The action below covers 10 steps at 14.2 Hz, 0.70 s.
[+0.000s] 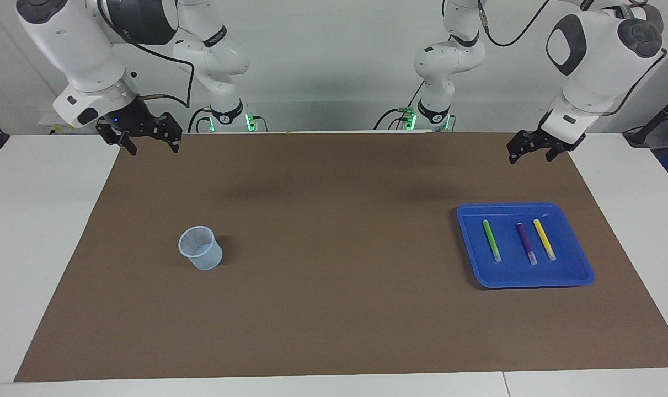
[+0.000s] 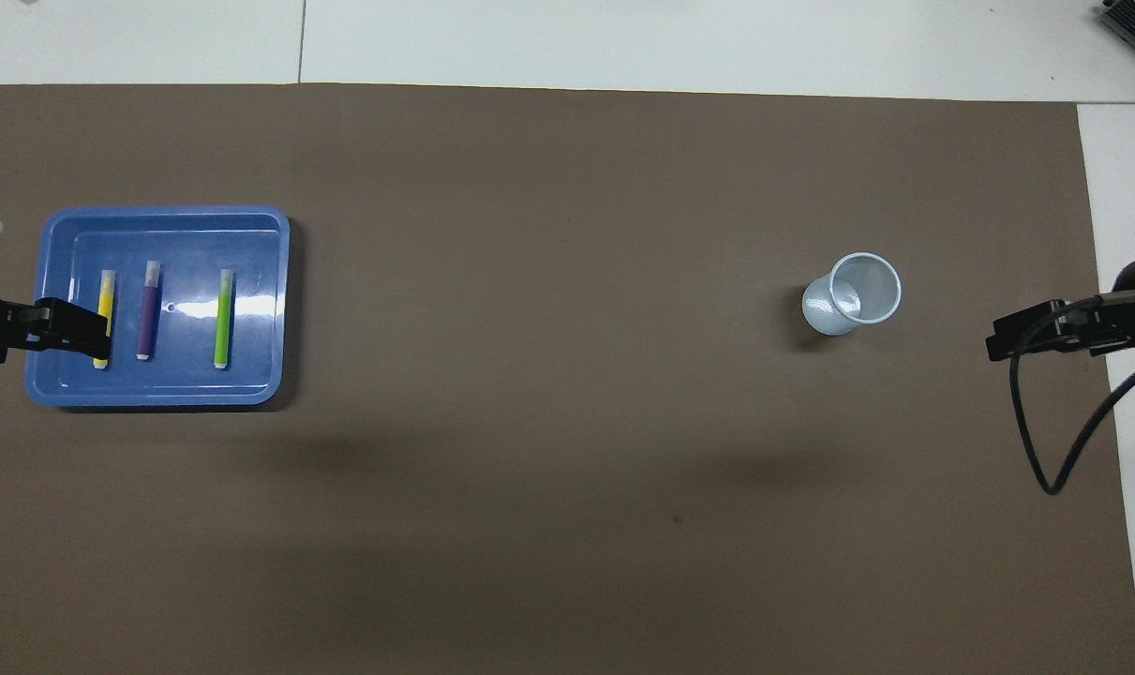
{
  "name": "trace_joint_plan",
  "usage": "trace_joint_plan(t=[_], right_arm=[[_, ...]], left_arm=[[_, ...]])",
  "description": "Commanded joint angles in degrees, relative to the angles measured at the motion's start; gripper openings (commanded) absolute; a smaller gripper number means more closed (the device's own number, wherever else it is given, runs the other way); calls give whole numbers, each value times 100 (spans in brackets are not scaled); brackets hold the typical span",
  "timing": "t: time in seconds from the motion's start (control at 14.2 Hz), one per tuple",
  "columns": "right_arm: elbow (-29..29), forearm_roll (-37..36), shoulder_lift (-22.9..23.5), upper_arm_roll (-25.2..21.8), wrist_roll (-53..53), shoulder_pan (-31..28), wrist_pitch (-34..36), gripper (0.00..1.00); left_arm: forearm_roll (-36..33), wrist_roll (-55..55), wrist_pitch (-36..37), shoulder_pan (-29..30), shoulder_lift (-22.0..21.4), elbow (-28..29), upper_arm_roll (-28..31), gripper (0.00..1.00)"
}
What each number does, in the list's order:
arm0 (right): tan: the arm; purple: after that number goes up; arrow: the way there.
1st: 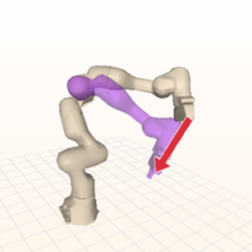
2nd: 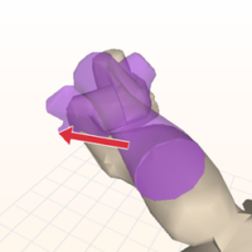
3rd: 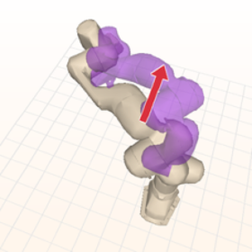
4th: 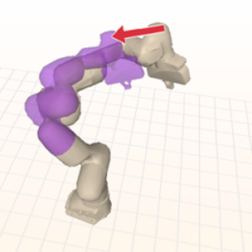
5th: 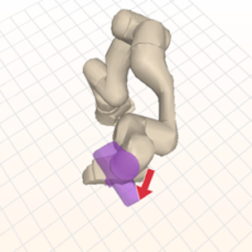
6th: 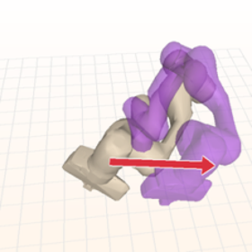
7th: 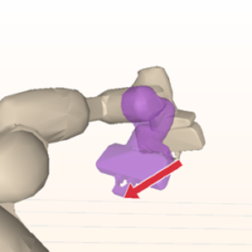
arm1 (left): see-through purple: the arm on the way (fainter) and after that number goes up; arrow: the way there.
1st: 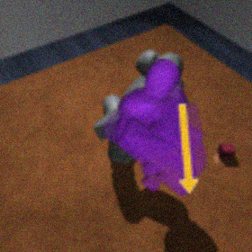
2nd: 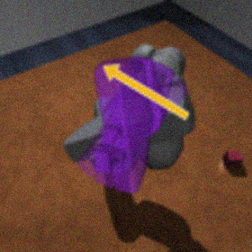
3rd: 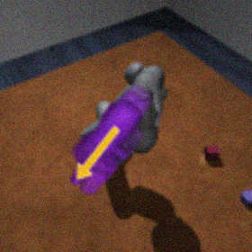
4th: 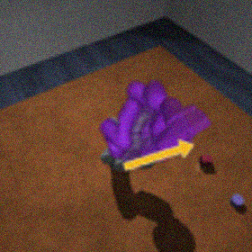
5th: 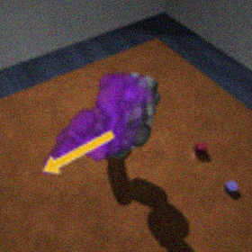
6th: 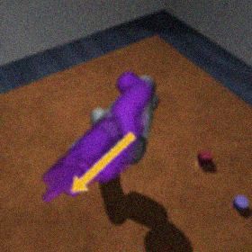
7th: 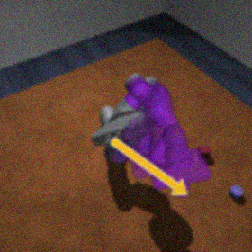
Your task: Right arm passes pens to left for tray arrangement
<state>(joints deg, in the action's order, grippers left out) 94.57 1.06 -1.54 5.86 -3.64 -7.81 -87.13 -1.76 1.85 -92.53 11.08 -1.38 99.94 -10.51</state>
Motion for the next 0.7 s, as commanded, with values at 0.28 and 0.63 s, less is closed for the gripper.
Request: trace_joint_plan(t=[0.28,0.63], right_arm=[[141,-80,-145,21,-85,-10,-14,100],[132,-80,-145,21,-76,-10,-14,100]], left_arm=[[115,-308,-433,-870,-21,-115,593,100],[106,-396,-582,-1187,208,-220,672,100]])
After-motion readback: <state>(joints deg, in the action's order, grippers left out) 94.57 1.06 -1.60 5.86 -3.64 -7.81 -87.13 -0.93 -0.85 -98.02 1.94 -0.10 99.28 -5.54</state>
